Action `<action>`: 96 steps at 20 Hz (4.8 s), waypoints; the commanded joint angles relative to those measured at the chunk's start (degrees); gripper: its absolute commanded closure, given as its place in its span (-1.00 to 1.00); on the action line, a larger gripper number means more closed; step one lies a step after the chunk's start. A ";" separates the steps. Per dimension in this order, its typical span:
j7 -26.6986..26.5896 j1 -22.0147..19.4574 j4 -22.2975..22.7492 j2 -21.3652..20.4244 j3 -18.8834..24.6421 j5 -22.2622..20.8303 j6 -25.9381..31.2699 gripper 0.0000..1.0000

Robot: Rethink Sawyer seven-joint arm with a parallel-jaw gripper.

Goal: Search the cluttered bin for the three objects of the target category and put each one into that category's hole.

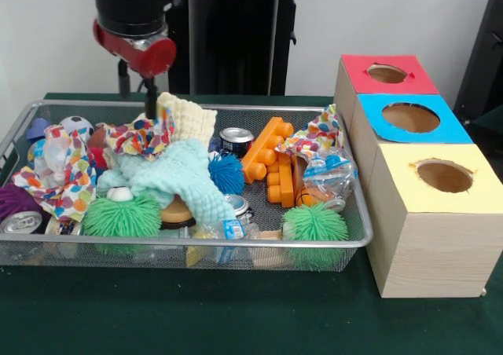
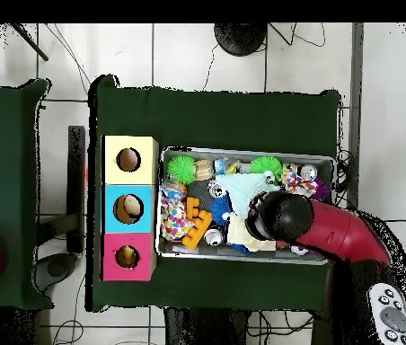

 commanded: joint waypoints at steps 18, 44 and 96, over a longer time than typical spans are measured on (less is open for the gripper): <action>12.49 7.54 8.16 -2.10 -0.12 10.21 0.46 -1.00; 24.31 15.04 19.21 11.53 4.29 30.99 -31.14 -1.00; 1.56 7.21 0.63 15.97 -0.44 9.07 -15.66 1.00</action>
